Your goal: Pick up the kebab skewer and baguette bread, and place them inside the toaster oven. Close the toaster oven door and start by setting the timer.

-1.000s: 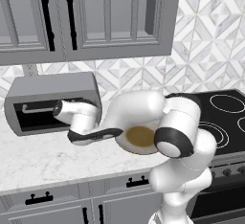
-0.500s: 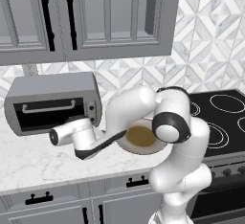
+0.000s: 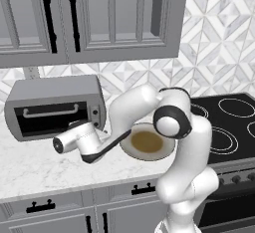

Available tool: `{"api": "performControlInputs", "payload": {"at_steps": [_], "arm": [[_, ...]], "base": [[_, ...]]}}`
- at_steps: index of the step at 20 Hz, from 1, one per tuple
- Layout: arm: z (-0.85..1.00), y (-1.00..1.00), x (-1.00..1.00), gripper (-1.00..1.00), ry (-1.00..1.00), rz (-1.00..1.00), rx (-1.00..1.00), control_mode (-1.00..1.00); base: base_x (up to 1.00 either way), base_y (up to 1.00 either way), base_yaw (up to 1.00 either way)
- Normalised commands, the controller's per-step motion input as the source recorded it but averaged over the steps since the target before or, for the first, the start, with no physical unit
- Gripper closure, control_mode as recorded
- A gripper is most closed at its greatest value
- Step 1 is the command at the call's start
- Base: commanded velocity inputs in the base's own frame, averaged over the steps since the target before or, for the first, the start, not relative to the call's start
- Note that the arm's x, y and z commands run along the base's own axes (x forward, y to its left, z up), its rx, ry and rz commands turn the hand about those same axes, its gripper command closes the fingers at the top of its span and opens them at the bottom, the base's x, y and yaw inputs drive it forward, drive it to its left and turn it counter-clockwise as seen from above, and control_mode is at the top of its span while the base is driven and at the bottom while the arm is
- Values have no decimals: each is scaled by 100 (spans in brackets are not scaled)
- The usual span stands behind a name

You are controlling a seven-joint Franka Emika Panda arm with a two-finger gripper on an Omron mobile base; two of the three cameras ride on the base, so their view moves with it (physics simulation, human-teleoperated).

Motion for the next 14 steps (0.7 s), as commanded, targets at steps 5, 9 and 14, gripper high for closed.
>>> {"api": "performControlInputs", "payload": {"at_steps": [5,9,14], "arm": [[-12,0,15,-100,0,6,-15,-100],[-1,-3,32,-100,0,8,-8,-100],[-6,-1,21,-100,0,9,-7,-100]], "base": [[0,0,0],[0,0,0],[0,0,0]]}}
